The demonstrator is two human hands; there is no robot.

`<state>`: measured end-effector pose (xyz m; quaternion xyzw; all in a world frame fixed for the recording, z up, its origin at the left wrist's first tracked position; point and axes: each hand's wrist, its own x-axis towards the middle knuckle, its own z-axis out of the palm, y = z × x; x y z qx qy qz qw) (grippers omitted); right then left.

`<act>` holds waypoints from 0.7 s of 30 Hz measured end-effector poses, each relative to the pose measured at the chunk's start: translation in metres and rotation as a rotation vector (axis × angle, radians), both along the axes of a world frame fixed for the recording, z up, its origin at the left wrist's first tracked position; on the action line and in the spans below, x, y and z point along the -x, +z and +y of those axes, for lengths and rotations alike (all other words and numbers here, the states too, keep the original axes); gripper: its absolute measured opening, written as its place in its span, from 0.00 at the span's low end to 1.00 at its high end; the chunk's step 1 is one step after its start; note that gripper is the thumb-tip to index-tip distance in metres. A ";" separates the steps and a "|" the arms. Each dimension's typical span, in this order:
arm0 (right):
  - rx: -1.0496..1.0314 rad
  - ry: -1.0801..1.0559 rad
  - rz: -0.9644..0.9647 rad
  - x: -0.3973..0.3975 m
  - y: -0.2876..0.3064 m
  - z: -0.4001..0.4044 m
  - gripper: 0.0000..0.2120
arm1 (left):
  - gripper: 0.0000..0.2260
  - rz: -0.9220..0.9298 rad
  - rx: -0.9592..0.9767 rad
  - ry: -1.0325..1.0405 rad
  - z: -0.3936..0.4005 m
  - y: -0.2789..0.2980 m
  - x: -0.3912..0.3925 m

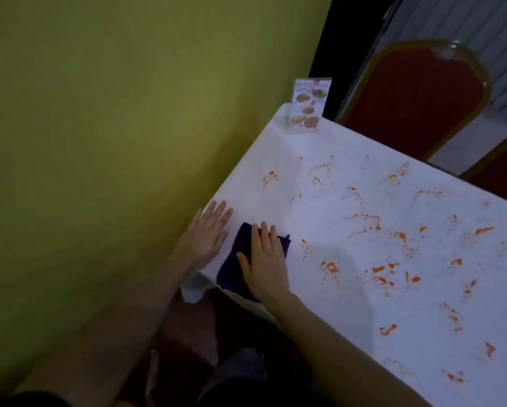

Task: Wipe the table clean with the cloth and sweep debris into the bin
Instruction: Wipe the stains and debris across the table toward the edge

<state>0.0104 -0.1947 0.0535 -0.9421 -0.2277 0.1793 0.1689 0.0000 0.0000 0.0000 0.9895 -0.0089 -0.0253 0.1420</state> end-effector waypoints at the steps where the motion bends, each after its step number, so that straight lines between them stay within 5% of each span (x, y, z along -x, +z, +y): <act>1: 0.021 -0.003 -0.021 0.005 -0.007 0.007 0.32 | 0.29 0.019 -0.028 -0.015 0.001 -0.003 -0.001; 12: 0.155 0.053 -0.179 0.022 -0.048 -0.032 0.32 | 0.27 -0.023 -0.154 -0.019 -0.003 -0.017 -0.004; 21: 0.213 -0.195 -0.204 -0.033 -0.045 -0.117 0.34 | 0.28 -0.023 -0.138 -0.012 0.003 -0.016 -0.031</act>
